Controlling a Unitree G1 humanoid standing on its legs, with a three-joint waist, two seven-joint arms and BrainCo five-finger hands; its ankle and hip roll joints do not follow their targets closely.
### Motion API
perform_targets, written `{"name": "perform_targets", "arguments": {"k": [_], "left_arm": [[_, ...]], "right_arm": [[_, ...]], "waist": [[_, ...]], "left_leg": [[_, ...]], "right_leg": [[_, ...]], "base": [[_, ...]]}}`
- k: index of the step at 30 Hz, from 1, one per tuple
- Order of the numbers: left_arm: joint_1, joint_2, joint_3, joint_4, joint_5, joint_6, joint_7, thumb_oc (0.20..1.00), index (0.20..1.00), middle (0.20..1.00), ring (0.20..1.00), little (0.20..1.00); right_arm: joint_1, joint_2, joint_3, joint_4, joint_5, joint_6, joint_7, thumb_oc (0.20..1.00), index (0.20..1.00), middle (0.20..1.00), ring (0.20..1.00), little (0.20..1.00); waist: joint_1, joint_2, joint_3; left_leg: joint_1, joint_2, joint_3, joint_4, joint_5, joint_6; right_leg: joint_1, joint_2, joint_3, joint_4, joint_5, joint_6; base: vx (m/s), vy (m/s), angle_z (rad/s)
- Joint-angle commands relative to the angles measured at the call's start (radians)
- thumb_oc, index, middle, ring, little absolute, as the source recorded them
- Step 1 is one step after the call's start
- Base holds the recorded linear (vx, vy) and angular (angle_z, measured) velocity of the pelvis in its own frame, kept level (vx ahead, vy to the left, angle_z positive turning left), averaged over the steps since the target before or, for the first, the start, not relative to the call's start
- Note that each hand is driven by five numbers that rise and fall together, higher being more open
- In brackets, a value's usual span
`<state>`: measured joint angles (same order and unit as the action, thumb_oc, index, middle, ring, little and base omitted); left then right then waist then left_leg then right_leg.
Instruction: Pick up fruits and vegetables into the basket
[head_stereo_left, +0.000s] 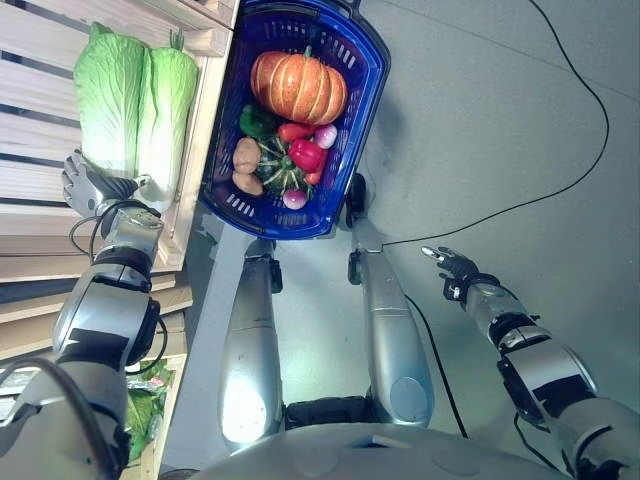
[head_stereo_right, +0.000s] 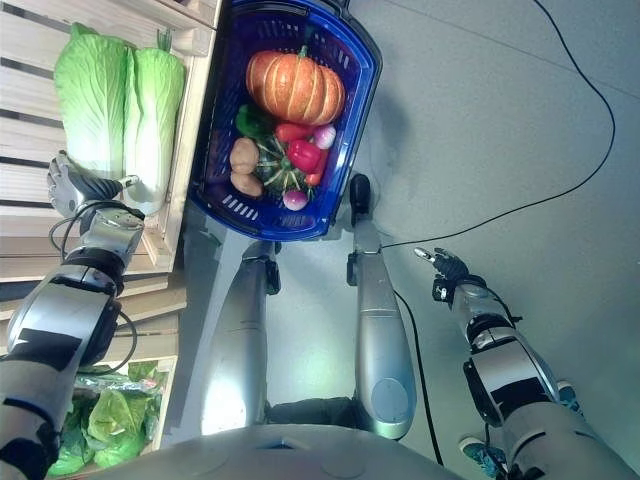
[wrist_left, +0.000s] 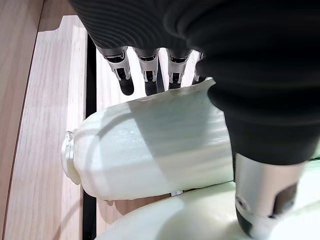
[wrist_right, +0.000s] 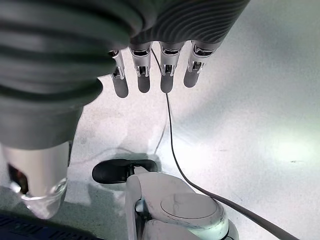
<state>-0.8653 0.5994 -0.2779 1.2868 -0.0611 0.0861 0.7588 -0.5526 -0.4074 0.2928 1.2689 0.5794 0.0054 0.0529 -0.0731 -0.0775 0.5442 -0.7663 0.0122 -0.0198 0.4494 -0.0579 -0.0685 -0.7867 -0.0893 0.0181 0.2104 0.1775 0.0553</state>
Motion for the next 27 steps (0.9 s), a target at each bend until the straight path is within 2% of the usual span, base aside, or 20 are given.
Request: {"name": "perform_targets", "arguments": {"k": [1,21,27], "left_arm": [[0.026,0.037,0.017,0.041,-0.01,0.02,-0.012,0.2,0.2,0.2,0.2,0.2],[0.034,0.028,0.003,0.016,-0.035,-0.036,-0.056,0.2,0.2,0.2,0.2,0.2],[0.045,0.026,0.013,-0.009,-0.085,-0.107,-0.072,0.2,0.2,0.2,0.2,0.2]], "right_arm": [[0.062,-0.035,0.039,-0.012,0.035,0.005,-0.004,1.0,1.0,1.0,1.0,1.0],[0.063,-0.039,0.043,-0.022,0.038,0.002,-0.006,1.0,1.0,1.0,1.0,1.0],[0.072,-0.038,0.038,-0.022,0.038,-0.009,-0.002,1.0,1.0,1.0,1.0,1.0]], "waist": [[0.012,0.008,-0.024],[0.012,0.014,-0.024],[0.013,0.022,-0.024]], "left_leg": [[-0.018,-0.039,-0.018,-0.081,0.064,0.018],[-0.041,-0.045,-0.022,-0.073,0.063,0.016],[-0.027,-0.048,-0.024,-0.085,0.065,0.017]], "right_leg": [[0.014,0.075,-0.047,0.15,-0.188,-0.012],[-0.012,0.077,-0.045,0.157,-0.19,-0.013],[-0.002,0.077,-0.044,0.156,-0.194,-0.015]], "base": [[0.0,0.0,0.0],[0.0,0.0,0.0],[0.0,0.0,0.0]]}}
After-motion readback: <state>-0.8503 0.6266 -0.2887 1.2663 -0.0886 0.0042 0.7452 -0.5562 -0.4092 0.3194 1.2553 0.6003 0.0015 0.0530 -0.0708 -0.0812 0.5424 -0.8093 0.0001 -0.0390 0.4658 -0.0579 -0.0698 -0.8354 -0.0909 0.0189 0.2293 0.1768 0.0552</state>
